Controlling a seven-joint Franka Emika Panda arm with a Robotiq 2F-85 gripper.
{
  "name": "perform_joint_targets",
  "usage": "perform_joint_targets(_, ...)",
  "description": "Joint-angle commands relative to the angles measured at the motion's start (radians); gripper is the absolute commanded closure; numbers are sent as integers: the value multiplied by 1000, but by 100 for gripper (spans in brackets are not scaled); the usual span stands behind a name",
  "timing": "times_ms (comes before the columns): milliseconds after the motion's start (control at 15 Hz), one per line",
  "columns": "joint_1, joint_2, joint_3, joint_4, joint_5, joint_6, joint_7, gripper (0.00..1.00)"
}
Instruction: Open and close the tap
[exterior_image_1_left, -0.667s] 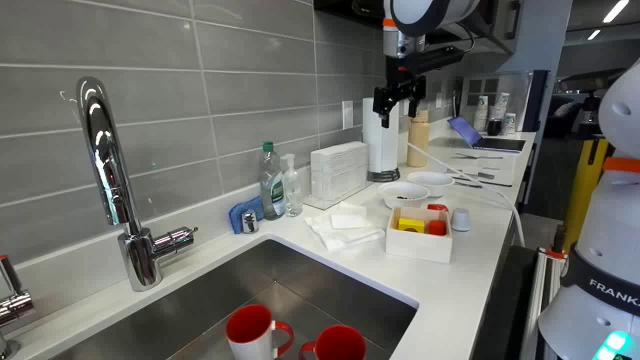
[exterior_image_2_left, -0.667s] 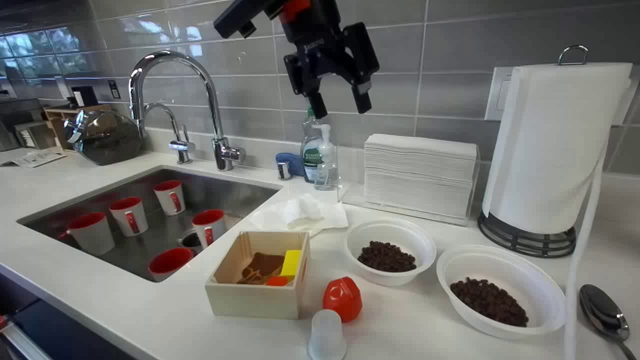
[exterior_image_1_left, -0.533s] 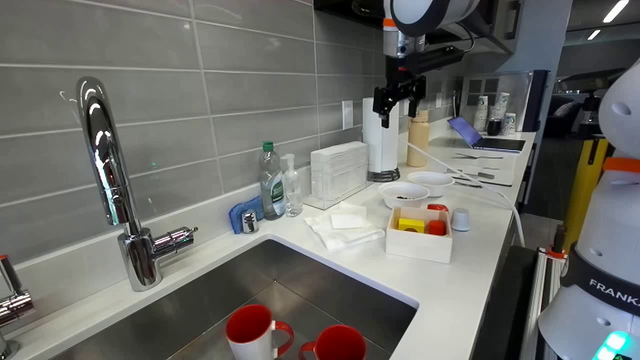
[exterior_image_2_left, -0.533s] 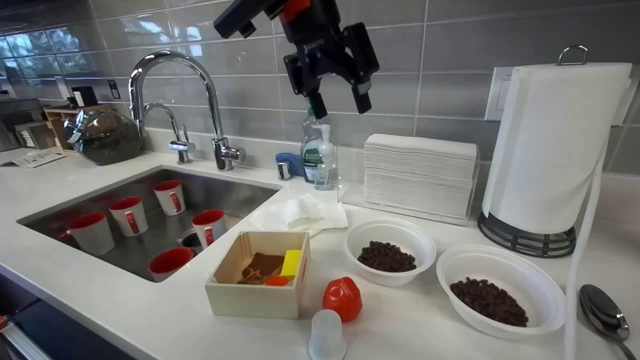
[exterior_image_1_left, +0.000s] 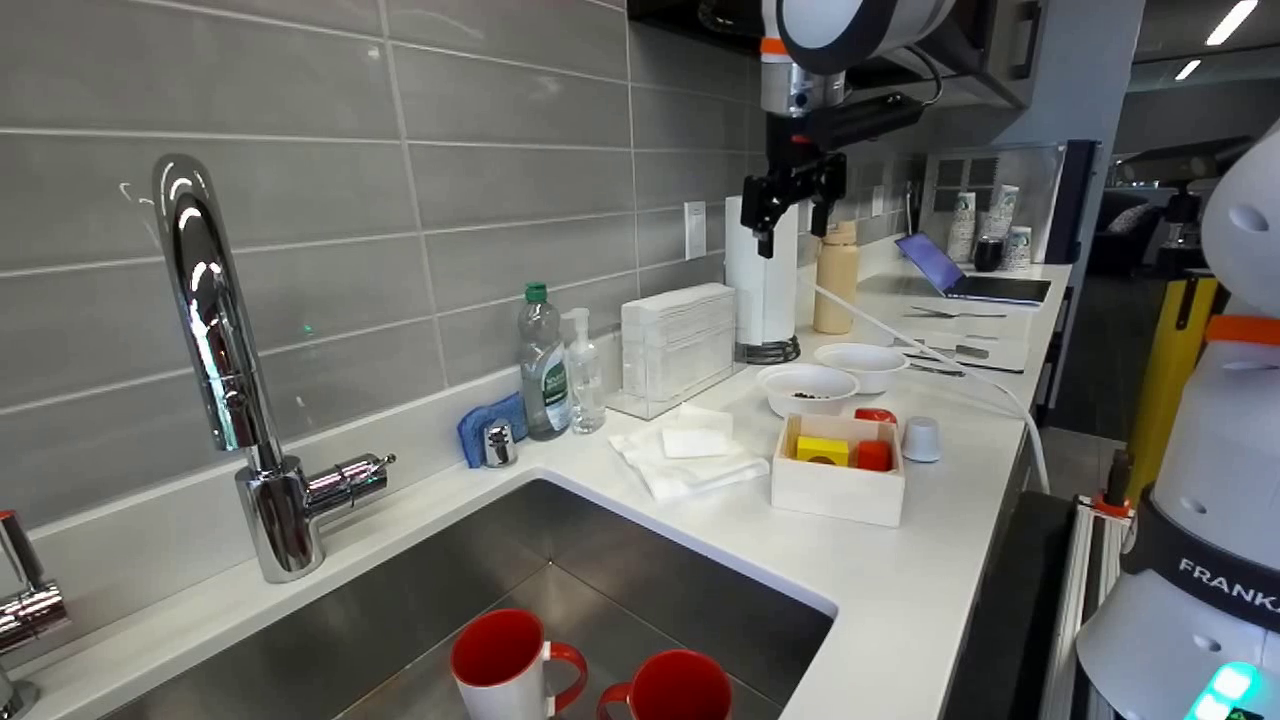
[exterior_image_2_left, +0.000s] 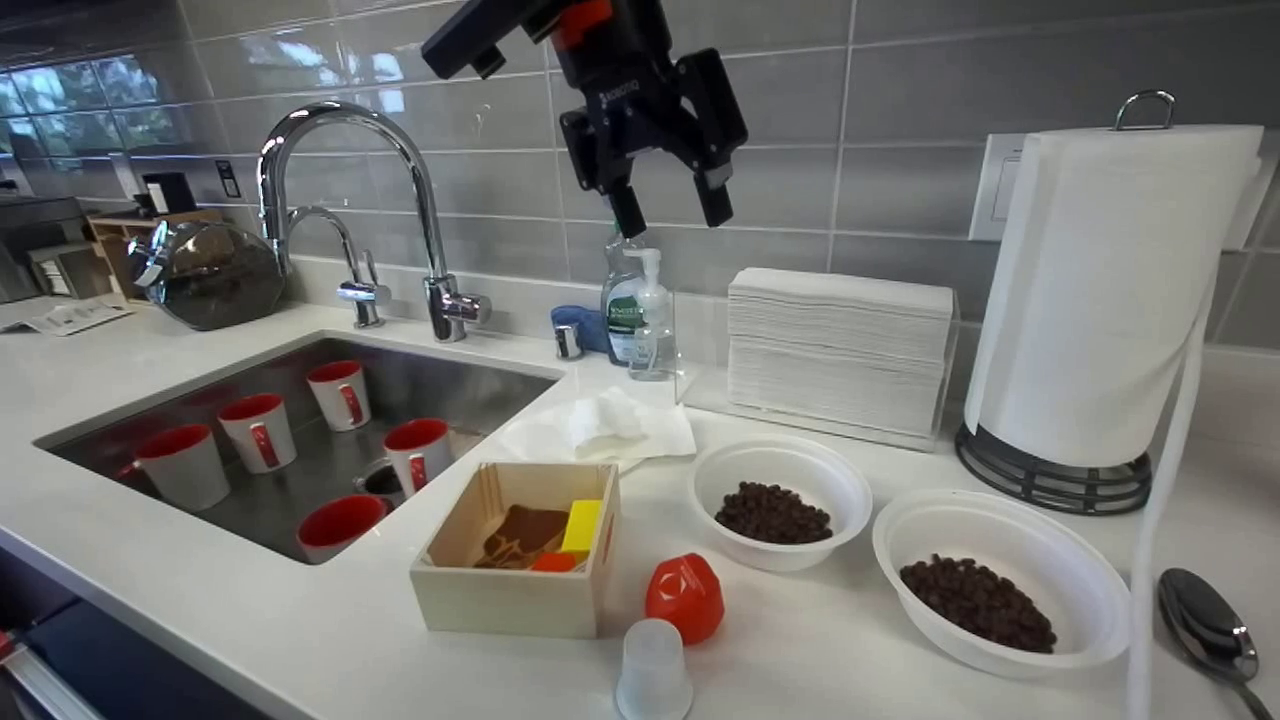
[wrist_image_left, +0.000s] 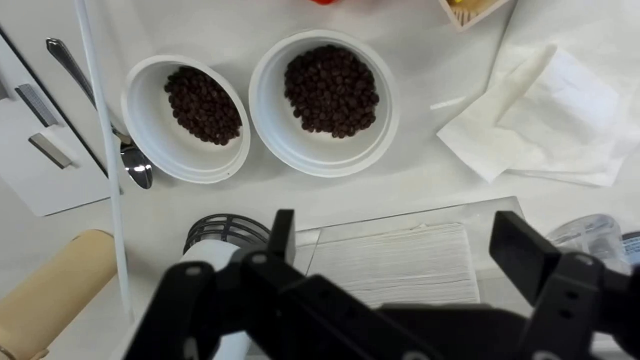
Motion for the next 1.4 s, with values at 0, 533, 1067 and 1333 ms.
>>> perform_joint_targets(0, 68, 15, 26, 26, 33, -39, 1, 0)
perform_joint_targets(533, 276, 115, 133, 122, 208, -49, 10, 0)
perform_joint_targets(1067, 378, 391, 223, 291, 271, 3, 138, 0)
perform_joint_targets(1333, 421, 538, 231, 378, 219, 75, 280, 0)
